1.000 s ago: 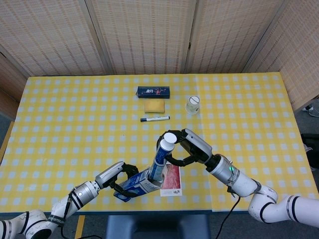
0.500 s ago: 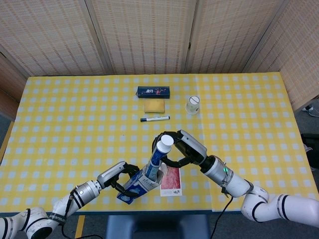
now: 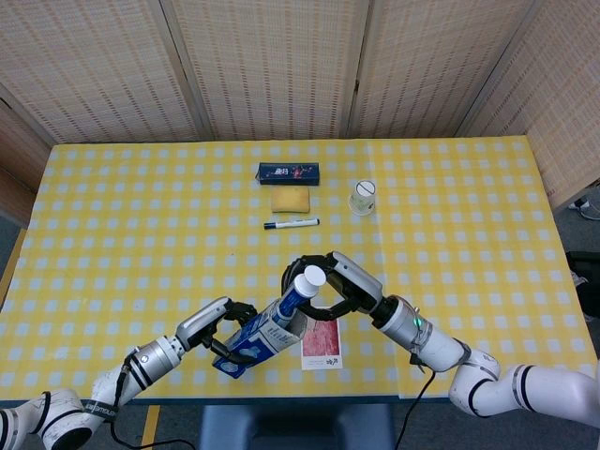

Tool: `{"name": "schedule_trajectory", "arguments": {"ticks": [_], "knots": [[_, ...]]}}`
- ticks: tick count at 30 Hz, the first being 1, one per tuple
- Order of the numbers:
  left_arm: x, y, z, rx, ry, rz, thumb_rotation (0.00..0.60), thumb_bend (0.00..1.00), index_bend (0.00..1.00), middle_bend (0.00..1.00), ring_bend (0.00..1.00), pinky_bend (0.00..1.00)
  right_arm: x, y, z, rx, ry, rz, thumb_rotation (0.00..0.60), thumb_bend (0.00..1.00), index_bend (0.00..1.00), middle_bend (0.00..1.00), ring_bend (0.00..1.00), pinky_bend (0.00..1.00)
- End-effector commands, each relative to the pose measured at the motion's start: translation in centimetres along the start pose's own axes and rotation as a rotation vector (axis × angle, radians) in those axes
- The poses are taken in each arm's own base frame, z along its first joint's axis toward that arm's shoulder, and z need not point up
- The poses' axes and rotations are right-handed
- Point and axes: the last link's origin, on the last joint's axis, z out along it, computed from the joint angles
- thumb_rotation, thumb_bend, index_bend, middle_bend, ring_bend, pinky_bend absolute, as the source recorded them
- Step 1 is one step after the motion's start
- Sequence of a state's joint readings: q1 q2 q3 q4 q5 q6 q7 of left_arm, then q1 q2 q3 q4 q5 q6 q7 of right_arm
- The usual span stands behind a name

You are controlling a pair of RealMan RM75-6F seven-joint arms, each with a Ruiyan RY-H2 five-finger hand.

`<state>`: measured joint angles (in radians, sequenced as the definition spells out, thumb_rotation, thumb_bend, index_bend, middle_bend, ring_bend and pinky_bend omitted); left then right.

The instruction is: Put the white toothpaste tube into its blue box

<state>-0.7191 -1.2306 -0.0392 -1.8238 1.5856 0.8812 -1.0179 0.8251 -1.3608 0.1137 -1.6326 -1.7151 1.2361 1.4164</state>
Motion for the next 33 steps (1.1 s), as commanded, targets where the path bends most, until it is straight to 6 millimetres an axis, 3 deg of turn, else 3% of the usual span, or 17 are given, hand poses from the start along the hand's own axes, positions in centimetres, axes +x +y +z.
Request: {"name": "schedule_trajectory", "arguments": {"ticks": [1, 12, 14, 21, 25, 29, 33], "knots": [[0.1, 0.2, -0.1, -0.008, 0.006, -0.007, 0.6, 0.2, 0.64, 0.65, 0.59, 0.55, -0.1, 0.5, 0.0, -0.016, 0.002, -0.016, 0.6, 0.45, 0.86, 0.75, 0.66, 0.64], [0.5, 0.2, -0.2, -0.012, 0.019, -0.018, 0.6, 0.2, 0.64, 0.65, 0.59, 0.55, -0.9, 1.1, 0.1, -0.05, 0.001, -0.042, 0.6, 0.45, 0.84, 0.72, 0.63, 0.61], [0.6, 0.2, -0.2, -0.014, 0.027, -0.021, 0.6, 0.2, 0.64, 0.65, 0.59, 0.55, -0.8, 0.9, -0.1, -0.032, 0.009, -0.041, 0.6, 0.45, 0.77, 0.66, 0.58, 0.56], [1.1, 0.6, -0.7, -0.032, 0.042, -0.034, 0.6, 0.2, 0.65, 0.65, 0.59, 0.55, -0.5, 0.2, -0.6, 0.001, 0.0, -0.015, 0.6, 0.45, 0.32, 0.36, 0.34, 0.3], [1.4, 0.8, -1.0, -0.047, 0.053, -0.043, 0.6, 0.2, 0.64, 0.65, 0.59, 0.55, -0.4, -0.3, -0.8, 0.022, -0.002, -0.007, 0.6, 0.45, 0.13, 0.24, 0.3, 0.24], [1.6, 0.9, -1.2, -0.054, 0.052, -0.045, 0.6, 0.2, 0.65, 0.65, 0.59, 0.55, -0.2, -0.7, -1.1, 0.033, -0.007, -0.002, 0.6, 0.44, 0.01, 0.15, 0.25, 0.2], [1.8, 0.9, -1.3, -0.059, 0.061, -0.045, 0.6, 0.2, 0.64, 0.65, 0.59, 0.55, -0.1, -1.1, -1.5, 0.046, -0.003, 0.005, 0.6, 0.42, 0.0, 0.08, 0.19, 0.17]]}}
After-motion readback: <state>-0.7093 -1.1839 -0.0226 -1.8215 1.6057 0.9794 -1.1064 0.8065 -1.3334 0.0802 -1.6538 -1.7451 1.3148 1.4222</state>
